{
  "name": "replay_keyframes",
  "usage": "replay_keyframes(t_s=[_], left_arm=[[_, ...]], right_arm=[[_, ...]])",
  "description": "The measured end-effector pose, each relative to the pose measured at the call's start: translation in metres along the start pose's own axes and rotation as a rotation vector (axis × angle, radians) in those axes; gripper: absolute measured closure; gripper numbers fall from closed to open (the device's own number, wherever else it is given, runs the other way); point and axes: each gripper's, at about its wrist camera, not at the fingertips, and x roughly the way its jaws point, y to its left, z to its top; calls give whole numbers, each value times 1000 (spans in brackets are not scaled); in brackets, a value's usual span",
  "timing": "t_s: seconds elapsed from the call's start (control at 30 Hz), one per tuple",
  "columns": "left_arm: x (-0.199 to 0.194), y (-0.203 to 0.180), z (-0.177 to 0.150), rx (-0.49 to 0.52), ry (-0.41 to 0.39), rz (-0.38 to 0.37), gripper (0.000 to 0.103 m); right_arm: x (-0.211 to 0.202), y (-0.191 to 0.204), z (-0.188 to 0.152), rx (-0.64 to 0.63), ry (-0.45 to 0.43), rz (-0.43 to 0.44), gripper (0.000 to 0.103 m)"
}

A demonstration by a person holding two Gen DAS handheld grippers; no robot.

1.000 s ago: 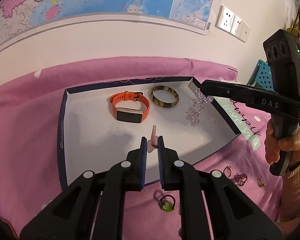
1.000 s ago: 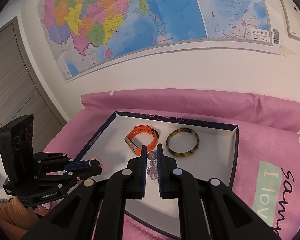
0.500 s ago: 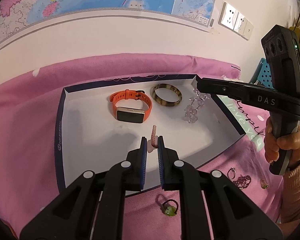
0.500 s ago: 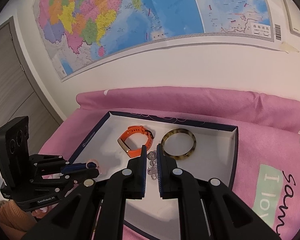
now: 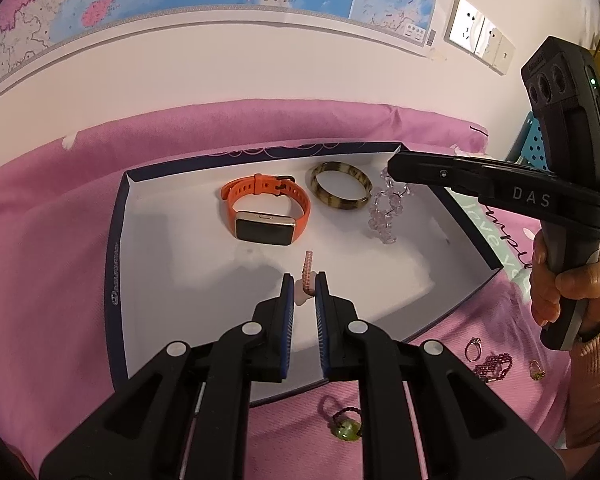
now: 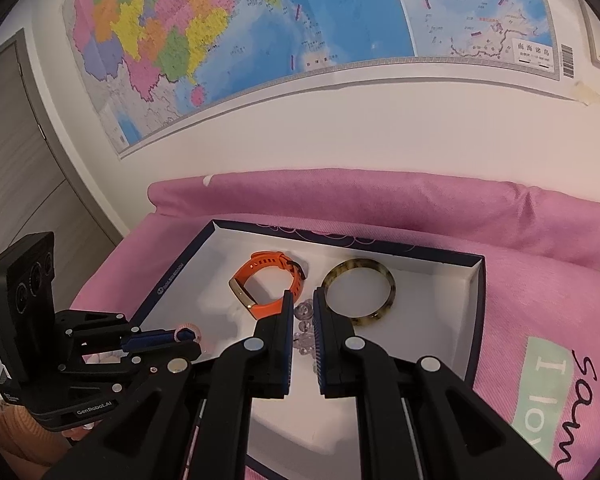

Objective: Organize jewelry
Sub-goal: 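Carry the pink pendant with the left tool into the tray while the right tool carries the crystal bracelet there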

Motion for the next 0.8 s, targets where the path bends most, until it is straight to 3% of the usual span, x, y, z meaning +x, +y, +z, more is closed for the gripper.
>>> replay_keyframes(t_s=[0.8], left_arm=[[29,6,9,-34,68,20,92]], right_arm=[[26,7,5,-3,63,18,91]])
